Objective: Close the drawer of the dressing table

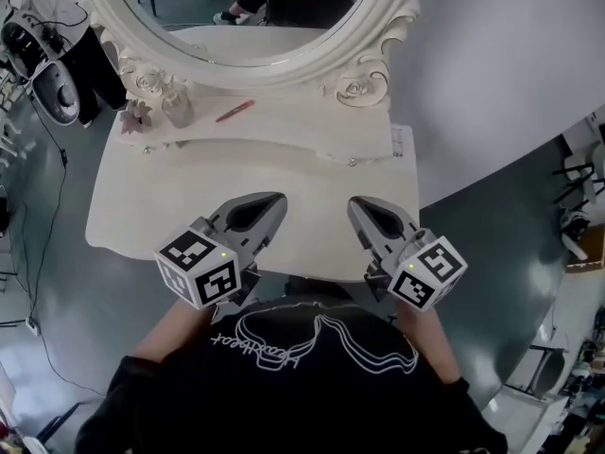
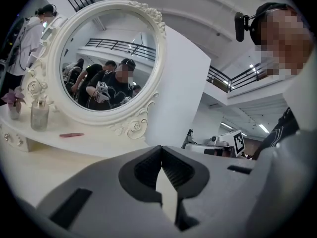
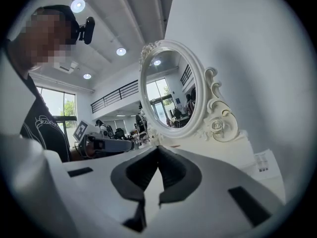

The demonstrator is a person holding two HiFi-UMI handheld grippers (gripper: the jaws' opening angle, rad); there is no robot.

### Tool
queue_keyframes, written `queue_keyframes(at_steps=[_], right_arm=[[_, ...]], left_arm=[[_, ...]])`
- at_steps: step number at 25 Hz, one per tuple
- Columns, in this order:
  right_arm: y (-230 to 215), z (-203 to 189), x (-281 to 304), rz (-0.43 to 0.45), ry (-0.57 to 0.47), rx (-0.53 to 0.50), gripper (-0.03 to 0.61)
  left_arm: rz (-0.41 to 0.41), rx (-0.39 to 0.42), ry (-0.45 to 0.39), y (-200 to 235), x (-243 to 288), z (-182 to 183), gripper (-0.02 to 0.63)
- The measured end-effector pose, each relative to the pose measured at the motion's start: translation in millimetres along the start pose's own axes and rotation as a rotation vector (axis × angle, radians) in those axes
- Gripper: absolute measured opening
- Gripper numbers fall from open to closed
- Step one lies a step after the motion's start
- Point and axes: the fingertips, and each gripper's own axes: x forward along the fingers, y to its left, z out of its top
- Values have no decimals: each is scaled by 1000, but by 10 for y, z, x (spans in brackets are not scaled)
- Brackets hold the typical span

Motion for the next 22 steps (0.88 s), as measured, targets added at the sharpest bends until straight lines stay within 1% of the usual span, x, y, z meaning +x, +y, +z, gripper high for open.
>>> queue_keyframes(at_steps=[4,5,9,18,22], right_arm=[[178,16,-43,43,9,-107,3],[207,14,-52,51,9,-118,3],[217,-55,-49,53,13,-105,3],[147,-140,-84,22,13,-33,3],[129,-151,-101,18,18,-25,3]], left_arm=[[-6,22,-12,-91,-43,35,3],[-6,28,-15,-108,-51,36,3],[-10,31,-14,-142,-68,-19,3],[3,18,3,-117,-100,-113,3],[-1,16,3,-138,-81,-115,3]])
